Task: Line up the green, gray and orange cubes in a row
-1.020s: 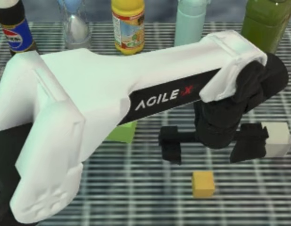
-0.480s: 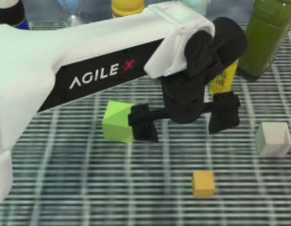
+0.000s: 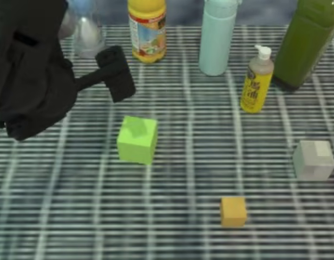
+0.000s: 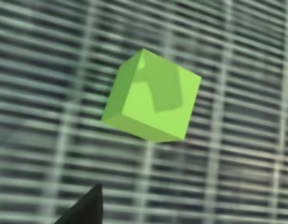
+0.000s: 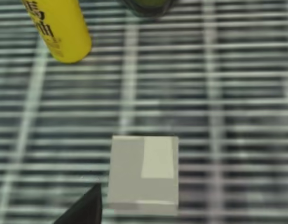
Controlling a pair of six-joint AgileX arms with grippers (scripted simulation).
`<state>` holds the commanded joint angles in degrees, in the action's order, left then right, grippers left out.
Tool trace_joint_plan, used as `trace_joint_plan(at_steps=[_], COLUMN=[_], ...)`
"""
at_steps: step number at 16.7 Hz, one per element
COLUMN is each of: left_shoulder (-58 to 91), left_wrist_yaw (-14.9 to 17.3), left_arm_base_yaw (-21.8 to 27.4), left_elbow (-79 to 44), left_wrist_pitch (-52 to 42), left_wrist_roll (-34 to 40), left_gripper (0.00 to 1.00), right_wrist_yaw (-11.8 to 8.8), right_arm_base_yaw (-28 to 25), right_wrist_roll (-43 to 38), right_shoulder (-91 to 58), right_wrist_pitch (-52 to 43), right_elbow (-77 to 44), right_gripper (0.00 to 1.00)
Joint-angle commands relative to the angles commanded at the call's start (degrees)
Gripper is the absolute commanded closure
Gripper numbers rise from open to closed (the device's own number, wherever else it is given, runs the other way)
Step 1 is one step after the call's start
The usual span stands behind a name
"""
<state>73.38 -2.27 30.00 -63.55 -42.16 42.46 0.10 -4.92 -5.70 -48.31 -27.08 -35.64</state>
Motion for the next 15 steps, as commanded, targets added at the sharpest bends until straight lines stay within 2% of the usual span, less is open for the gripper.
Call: trace_joint_plan(at_steps=[8,12,15], left_shoulder=[-47.20,-62.74,-70.49], left_wrist_yaw=[0.80,1.58,2.08], left_arm_base_yaw=[-20.36,-27.06,-30.11], left_elbow=[42.08,55.60,61.47], left_wrist_pitch=[25.00,35.02,40.20], left_wrist_roll=[-23.67,-34.59,-40.28], left_gripper=[0.00,0.00,0.00], right_wrist_yaw=[0.19,0.10,0.00], right_arm_base_yaw=[-3.90,-5.31,-5.99], right_wrist_roll=[-4.16,-5.75,-6.49], right_shoulder=[-39.37,-52.88,-58.97], right_wrist_pitch=[-21.51,-28.71,-31.93], right_elbow=[-26.74,-36.90,-41.90], right_gripper=[0.00,0.00,0.00])
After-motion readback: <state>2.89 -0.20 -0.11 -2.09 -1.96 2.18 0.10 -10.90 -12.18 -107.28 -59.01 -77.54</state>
